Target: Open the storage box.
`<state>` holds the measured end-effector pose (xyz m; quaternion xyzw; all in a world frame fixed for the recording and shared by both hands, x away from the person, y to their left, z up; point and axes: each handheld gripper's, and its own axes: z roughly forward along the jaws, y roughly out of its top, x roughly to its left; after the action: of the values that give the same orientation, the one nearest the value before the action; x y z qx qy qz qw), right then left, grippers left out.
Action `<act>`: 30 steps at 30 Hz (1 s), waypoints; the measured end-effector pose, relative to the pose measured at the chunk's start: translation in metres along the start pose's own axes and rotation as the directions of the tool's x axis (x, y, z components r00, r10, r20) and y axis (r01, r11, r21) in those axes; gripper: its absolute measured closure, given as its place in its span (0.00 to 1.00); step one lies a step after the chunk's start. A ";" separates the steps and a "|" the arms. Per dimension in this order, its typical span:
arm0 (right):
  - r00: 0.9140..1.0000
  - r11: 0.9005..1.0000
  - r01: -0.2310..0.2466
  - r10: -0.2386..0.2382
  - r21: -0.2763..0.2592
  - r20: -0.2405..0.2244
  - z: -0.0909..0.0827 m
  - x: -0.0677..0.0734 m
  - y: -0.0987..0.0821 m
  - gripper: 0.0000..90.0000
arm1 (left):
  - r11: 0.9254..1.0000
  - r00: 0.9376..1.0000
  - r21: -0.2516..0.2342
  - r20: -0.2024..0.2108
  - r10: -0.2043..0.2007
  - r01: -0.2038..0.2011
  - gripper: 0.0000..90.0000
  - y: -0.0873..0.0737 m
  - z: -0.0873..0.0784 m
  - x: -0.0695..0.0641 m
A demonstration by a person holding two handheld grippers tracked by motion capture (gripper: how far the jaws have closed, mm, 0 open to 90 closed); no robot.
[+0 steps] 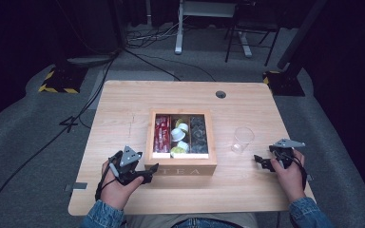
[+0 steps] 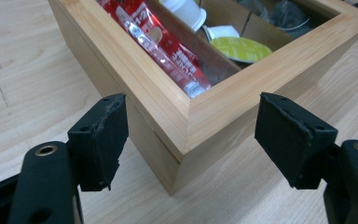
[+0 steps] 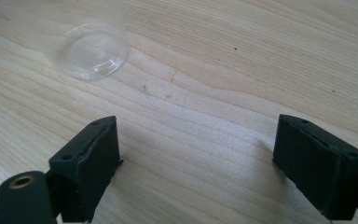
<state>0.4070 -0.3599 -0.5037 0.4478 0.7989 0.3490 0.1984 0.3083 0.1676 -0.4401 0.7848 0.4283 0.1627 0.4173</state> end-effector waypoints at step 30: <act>1.000 1.000 0.000 0.000 0.000 0.000 0.000 0.000 0.000 0.16 | 0.996 1.000 0.083 0.001 0.023 -0.023 0.41 -0.006 0.011 0.001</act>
<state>0.4070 -0.3599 -0.5037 0.4478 0.7989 0.3490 0.1984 0.3118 0.1648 -0.4517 0.8062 0.4258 0.1496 0.3825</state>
